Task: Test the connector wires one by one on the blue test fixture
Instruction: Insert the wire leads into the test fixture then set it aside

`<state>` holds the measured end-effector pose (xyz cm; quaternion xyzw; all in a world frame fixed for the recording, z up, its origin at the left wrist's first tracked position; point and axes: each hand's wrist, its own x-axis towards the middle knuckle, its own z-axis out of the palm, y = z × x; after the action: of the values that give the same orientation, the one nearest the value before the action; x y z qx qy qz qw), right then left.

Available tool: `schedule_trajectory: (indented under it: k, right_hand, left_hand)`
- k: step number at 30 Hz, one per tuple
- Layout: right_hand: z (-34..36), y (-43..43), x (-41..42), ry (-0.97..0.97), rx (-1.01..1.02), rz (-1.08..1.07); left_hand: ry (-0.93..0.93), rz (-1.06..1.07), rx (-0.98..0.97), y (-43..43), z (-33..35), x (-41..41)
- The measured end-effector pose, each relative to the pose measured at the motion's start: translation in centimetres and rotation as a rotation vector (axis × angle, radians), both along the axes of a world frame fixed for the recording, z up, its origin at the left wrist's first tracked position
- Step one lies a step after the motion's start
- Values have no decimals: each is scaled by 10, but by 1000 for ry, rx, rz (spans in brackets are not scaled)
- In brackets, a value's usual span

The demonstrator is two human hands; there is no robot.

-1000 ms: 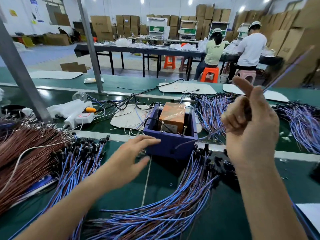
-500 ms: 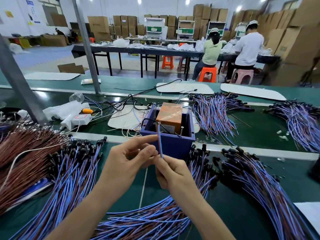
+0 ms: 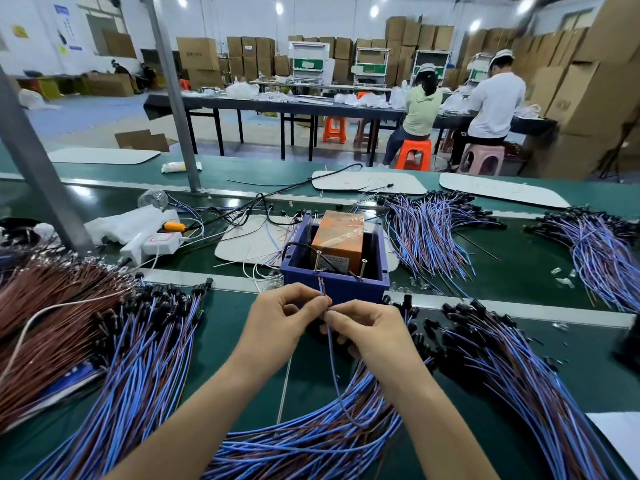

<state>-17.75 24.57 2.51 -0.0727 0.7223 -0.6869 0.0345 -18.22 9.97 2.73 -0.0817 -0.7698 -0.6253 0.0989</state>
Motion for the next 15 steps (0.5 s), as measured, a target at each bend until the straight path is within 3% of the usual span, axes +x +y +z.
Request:
schedule_trajectory:
  k: [7, 15]
  right_hand:
    - [4, 23, -27, -228, -231, -174]
    - [2, 44, -60, -112, 196, -361]
  left_hand:
    - [-297, -60, 176, -3, 0, -23]
    - [-314, 64, -76, -8, -4, -64]
